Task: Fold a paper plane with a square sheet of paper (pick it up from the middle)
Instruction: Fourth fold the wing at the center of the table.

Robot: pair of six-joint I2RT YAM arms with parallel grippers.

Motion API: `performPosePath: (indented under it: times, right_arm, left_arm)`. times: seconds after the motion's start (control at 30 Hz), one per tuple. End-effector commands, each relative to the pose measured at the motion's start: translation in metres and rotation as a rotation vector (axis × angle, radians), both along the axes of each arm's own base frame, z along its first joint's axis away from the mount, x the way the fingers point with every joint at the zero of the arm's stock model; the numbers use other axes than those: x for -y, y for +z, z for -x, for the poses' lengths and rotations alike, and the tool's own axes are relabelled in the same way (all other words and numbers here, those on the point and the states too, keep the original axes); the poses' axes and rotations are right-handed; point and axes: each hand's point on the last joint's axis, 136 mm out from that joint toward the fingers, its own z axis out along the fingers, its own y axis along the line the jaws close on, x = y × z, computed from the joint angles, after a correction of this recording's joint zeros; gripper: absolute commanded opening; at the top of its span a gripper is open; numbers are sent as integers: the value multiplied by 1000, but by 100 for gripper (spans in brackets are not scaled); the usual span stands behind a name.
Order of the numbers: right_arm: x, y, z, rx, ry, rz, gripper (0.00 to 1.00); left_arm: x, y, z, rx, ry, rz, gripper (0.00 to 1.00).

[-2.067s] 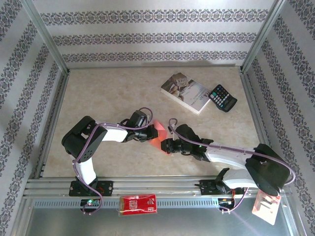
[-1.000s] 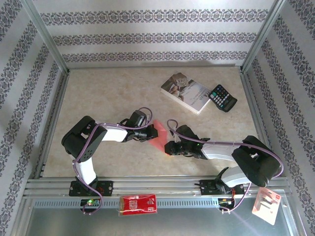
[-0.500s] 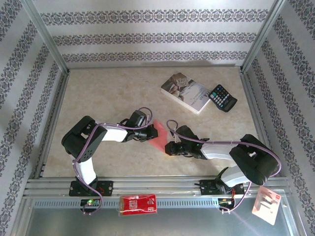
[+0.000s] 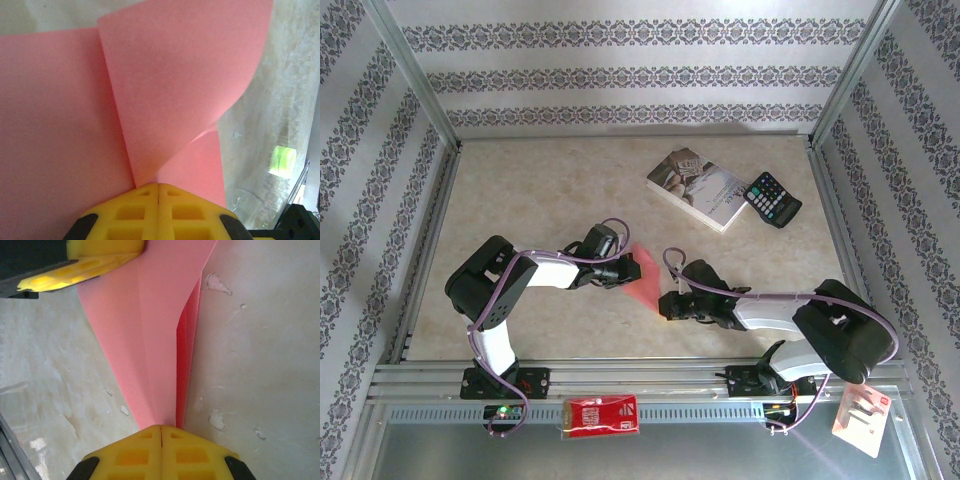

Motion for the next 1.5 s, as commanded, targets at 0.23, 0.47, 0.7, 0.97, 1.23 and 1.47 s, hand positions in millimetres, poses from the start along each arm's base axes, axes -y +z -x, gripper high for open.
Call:
performPosePath:
  times: [0.23,0.47,0.7,0.97,1.23,1.47]
  right_arm:
    - [20,12,17,-33,27,83,3]
    - [-5,50,5,36,55,-17,4]
    - [-27,47,-9,15,95,-18,4]
    - [-31,25,-14,-37,109,40,3]
    - [-19,5,-11,-81,98,74,3]
    - [-10,-3,-6,-100,92,91,2]
  left_arm:
    - [-33,-43,12,-90,46,-147,1]
    - [-33,-43,12,-93,50,-145,1]
    - [-32,-43,12,-92,50,-141,1]
    - [-32,-42,12,-92,47,-141,1]
    - [-31,-40,11,-88,42,-141,1]
    - [-32,-42,12,-92,43,-141,1]
